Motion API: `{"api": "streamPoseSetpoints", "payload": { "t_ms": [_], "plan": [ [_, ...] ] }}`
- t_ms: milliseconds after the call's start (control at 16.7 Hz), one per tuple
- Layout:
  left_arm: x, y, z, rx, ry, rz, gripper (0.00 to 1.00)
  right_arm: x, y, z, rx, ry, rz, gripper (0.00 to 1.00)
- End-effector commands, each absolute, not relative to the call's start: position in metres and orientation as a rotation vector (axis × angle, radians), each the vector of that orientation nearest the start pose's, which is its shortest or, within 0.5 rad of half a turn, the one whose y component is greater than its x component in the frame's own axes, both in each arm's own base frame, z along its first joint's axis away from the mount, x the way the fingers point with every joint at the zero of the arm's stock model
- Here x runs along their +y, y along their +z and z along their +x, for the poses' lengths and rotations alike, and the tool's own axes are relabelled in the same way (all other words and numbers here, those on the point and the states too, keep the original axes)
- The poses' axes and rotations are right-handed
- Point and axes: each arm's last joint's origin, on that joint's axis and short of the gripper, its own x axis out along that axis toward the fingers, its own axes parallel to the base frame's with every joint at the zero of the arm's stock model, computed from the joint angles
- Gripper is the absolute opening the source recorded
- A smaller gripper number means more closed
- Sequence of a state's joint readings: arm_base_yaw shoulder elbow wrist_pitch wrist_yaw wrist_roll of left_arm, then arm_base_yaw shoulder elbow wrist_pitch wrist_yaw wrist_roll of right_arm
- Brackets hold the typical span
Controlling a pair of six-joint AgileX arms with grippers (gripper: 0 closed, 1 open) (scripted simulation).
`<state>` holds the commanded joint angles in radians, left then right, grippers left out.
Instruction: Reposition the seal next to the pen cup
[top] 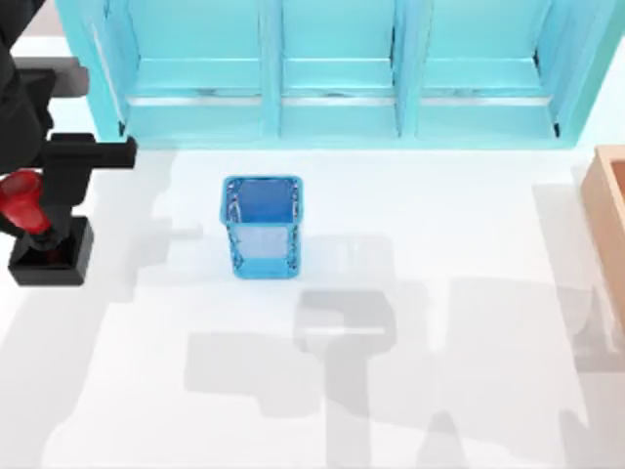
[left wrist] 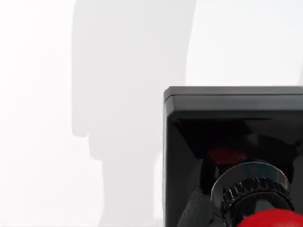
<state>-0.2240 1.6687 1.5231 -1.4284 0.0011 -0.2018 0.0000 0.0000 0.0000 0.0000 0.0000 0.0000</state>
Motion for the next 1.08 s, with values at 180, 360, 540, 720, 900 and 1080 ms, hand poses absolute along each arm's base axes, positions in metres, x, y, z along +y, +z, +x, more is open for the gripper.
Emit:
{"api": "streamPoseSetpoints", "payload": {
  "t_ms": [180,360,540,720,900,1080],
  "plan": [
    [-0.07,0.286,0.306,1.569,-0.012,0.01,0.0,-0.001,0.16,0.106,0.0,0.0,0.0,1.0],
    [-0.089,0.273,0.334,1.575,-0.013,0.013,0.0,-0.001,0.16,0.106,0.0,0.0,0.0,1.0],
    [-0.115,0.251,0.363,1.586,-0.013,0.017,0.0,-0.001,0.16,0.106,0.0,0.0,0.0,1.0],
    [-0.133,0.238,0.381,1.574,-0.015,0.016,0.0,-0.001,0.16,0.106,0.0,0.0,0.0,1.0],
    [-0.136,0.236,0.383,1.571,-0.016,0.015,0.0,-0.001,0.16,0.106,0.0,0.0,0.0,1.0],
    [-0.134,0.236,0.382,1.573,-0.014,0.013,0.0,-0.001,0.16,0.106,0.0,0.0,0.0,1.0]
  ]
}}
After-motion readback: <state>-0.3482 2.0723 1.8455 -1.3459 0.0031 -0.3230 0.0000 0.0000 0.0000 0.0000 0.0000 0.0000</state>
